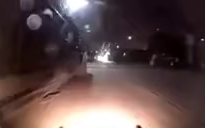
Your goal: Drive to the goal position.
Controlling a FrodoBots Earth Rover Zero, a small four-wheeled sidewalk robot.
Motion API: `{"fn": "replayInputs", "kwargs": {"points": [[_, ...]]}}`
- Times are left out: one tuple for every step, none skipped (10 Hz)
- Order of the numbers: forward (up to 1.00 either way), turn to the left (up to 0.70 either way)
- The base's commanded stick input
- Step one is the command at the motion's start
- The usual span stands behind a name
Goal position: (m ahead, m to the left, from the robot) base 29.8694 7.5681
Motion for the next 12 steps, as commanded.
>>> {"fn": "replayInputs", "kwargs": {"points": [[0.70,0.00],[0.70,0.00],[0.70,0.00],[0.70,0.00],[0.70,0.00],[0.70,0.00],[0.70,0.00],[0.70,0.00],[0.70,0.00],[0.70,0.00],[0.70,0.00],[0.70,0.00]]}}
